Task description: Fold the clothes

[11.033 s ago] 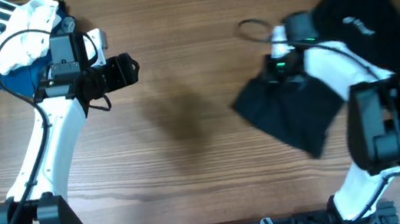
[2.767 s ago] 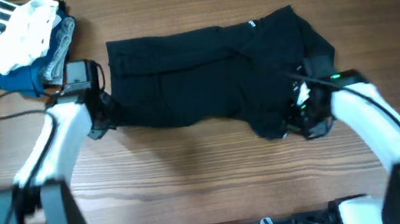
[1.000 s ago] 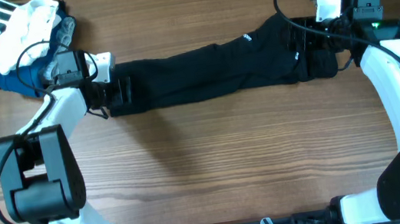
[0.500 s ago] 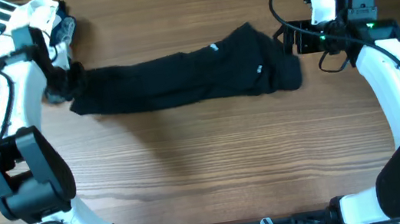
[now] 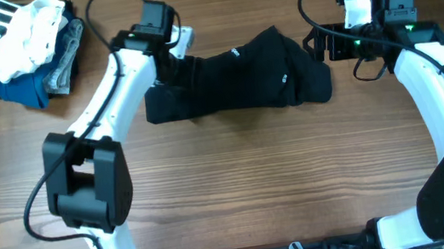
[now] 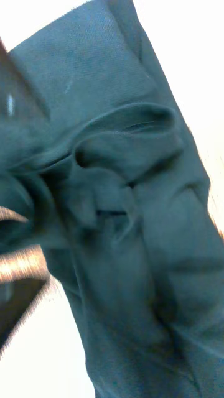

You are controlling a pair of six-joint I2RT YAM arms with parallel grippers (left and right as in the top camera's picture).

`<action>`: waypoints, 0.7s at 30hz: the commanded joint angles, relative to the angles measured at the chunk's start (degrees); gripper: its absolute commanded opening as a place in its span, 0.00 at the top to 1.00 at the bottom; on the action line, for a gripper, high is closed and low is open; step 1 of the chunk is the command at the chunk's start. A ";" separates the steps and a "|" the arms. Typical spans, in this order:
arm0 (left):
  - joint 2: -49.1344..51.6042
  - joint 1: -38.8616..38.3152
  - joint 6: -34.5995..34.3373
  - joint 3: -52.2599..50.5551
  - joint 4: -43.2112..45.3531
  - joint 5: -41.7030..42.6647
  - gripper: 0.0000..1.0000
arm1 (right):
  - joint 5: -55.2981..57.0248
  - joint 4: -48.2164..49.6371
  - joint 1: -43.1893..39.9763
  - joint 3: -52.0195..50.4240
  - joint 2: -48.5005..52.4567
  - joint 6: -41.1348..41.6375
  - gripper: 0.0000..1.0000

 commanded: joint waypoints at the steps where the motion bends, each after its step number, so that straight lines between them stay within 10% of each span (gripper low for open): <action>1: 0.87 -2.10 0.09 1.01 1.49 0.26 0.00 | 0.42 -0.11 0.20 -0.37 0.85 -0.98 0.00; 11: -0.50 4.68 -4.81 9.40 -7.61 2.91 0.00 | 1.49 -3.52 0.17 -0.37 10.45 2.34 0.00; 16: 6.23 5.35 -6.23 9.33 -6.58 2.84 0.40 | 1.40 -2.84 0.17 -0.37 11.02 2.43 0.00; 21: 8.24 5.27 -5.86 9.31 -7.82 2.89 0.52 | 1.42 -2.29 0.17 -0.37 11.02 2.45 0.01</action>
